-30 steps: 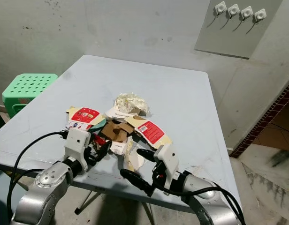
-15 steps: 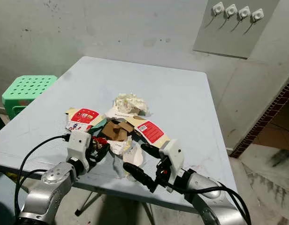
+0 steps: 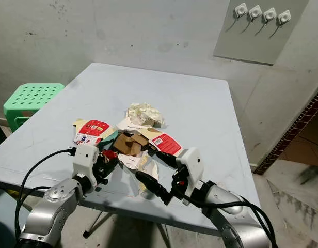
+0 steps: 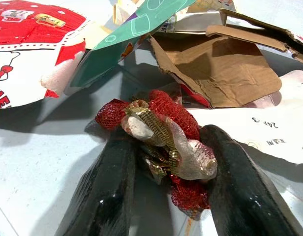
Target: Picking trash to rubbish bin
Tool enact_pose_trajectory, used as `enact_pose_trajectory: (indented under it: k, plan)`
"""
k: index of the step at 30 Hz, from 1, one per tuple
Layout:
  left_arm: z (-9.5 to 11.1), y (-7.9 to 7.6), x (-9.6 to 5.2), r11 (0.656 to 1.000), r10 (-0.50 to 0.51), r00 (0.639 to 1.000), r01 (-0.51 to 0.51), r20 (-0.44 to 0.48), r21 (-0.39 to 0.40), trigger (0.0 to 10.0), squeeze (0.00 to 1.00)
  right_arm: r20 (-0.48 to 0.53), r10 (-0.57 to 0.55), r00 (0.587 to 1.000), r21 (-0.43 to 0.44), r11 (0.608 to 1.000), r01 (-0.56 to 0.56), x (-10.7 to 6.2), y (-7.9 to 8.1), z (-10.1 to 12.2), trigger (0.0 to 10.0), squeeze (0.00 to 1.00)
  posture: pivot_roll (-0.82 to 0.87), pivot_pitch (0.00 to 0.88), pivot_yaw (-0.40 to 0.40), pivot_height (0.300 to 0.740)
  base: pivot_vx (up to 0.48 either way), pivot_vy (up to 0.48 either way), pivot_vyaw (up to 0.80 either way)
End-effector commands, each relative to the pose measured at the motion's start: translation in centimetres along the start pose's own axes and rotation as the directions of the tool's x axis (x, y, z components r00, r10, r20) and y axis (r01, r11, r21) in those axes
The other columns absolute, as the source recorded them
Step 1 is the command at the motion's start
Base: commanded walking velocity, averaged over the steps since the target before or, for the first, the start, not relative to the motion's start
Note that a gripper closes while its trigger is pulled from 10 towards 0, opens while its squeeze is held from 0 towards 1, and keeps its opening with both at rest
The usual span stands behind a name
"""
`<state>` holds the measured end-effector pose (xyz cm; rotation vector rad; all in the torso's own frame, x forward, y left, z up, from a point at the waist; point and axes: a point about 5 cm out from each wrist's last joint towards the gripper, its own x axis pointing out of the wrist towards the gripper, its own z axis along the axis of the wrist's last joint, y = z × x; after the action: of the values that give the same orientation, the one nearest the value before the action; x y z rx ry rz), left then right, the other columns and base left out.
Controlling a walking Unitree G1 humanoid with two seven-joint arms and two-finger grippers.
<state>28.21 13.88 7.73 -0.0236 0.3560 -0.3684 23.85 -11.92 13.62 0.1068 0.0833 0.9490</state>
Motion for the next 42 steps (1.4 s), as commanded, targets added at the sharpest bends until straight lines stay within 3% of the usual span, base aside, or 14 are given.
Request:
enact_pose_trajectory:
  k: [1,25,31,37,40,42]
  plan:
    - [-0.7,0.1,0.0,1.0,-0.003,0.999,0.003,-0.052,-0.001,0.0,0.0,0.01,-0.018,1.0,-0.004,1.0,0.018,-0.1,-0.5,0.3,10.0,0.0,-0.04,0.0,-0.055,0.74,0.0,0.0,0.0]
    - [2.9,-0.2,-0.4,0.995,-0.08,0.995,0.077,0.051,0.062,0.0,0.0,0.027,0.006,1.0,0.021,1.0,-0.007,0.0,-0.5,0.3,10.0,0.0,-0.02,0.0,-0.05,0.74,0.0,0.0,0.0]
    - [4.1,0.5,-0.8,0.995,-0.058,0.995,0.052,0.077,0.08,0.0,0.0,0.023,0.009,1.0,0.015,1.0,-0.009,0.1,-0.5,0.2,10.0,0.0,-0.02,0.0,-0.049,0.74,0.0,0.0,0.0]
    - [6.9,0.5,-1.3,0.994,-0.089,0.981,0.076,0.172,0.085,0.0,0.0,0.027,0.011,1.0,0.016,1.0,-0.011,0.2,-0.6,0.3,10.0,0.0,-0.02,0.0,-0.053,0.74,0.0,0.0,0.0]
    - [8.9,0.4,-1.5,0.995,-0.096,0.96,0.081,0.265,0.065,0.0,0.0,0.09,-0.039,0.995,0.03,0.999,0.036,0.2,-1.3,1.2,10.0,0.0,-0.01,0.0,-0.055,0.74,0.0,0.0,0.0]
    - [9.2,0.3,-1.6,0.994,-0.097,0.955,0.082,0.279,0.066,0.0,0.0,0.1,-0.048,0.994,0.031,0.998,0.045,0.2,-1.5,1.4,10.0,0.0,-0.01,0.0,-0.055,0.74,0.0,0.0,0.0]
